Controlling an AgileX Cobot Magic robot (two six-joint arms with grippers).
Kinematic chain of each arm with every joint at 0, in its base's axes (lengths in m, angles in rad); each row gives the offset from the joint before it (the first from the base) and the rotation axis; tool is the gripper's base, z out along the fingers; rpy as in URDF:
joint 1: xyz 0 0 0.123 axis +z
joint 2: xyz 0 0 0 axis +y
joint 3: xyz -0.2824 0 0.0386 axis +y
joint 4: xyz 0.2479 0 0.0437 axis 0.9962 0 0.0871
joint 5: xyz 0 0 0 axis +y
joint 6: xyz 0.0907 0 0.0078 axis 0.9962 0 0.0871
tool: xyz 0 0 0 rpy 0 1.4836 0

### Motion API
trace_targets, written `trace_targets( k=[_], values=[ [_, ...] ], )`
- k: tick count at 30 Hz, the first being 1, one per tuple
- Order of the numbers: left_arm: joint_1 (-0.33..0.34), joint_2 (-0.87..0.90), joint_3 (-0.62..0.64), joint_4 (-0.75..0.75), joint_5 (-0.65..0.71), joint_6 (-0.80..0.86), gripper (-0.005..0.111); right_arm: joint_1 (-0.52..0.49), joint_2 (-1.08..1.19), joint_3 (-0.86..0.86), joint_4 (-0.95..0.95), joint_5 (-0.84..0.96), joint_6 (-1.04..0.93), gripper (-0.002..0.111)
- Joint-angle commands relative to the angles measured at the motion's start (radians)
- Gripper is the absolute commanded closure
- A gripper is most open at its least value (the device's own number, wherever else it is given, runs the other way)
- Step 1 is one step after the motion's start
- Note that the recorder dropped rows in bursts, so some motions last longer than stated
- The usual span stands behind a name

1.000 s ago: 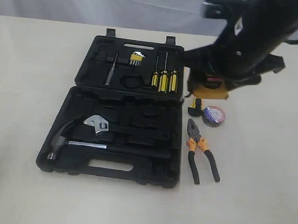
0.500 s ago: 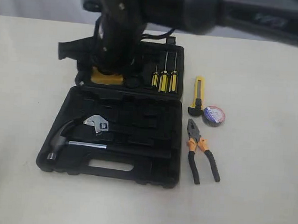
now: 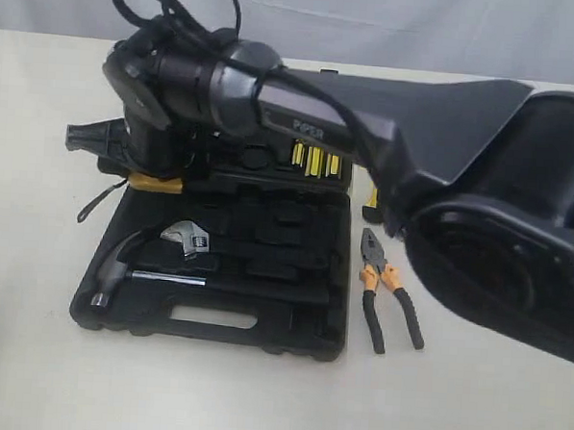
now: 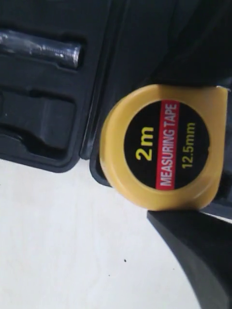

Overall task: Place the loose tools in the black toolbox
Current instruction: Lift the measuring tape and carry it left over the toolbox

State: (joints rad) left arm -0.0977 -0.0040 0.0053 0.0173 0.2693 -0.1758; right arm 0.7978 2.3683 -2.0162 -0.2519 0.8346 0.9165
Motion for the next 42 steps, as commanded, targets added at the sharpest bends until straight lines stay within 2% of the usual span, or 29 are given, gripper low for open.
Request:
trace_targets(
  k=[1, 31, 32, 34, 38, 40, 42],
  values=[
    [-0.006, 0.004, -0.005, 0.005, 0.001, -0.001, 0.107, 0.007, 0.059, -0.066, -0.001, 0.02, -0.012, 0.109],
    [-0.006, 0.004, -0.005, 0.005, 0.001, -0.001, 0.107, 0.007, 0.082, -0.087, 0.015, 0.101, -0.099, 0.108],
    [-0.006, 0.004, -0.005, 0.005, 0.001, -0.001, 0.107, 0.007, 0.082, -0.087, 0.019, 0.099, -0.099, 0.106],
    [-0.006, 0.004, -0.005, 0.005, 0.001, -0.001, 0.107, 0.007, 0.082, -0.087, 0.023, 0.099, -0.099, 0.096],
    [-0.006, 0.004, -0.005, 0.005, 0.001, -0.001, 0.107, 0.007, 0.082, -0.087, 0.026, 0.097, -0.094, 0.062],
    [-0.006, 0.004, -0.005, 0.005, 0.001, -0.001, 0.107, 0.007, 0.082, -0.087, 0.026, 0.09, -0.078, 0.048],
    [-0.006, 0.004, -0.005, 0.005, 0.001, -0.001, 0.107, 0.007, 0.082, -0.087, 0.026, 0.083, -0.075, 0.04]
  ],
)
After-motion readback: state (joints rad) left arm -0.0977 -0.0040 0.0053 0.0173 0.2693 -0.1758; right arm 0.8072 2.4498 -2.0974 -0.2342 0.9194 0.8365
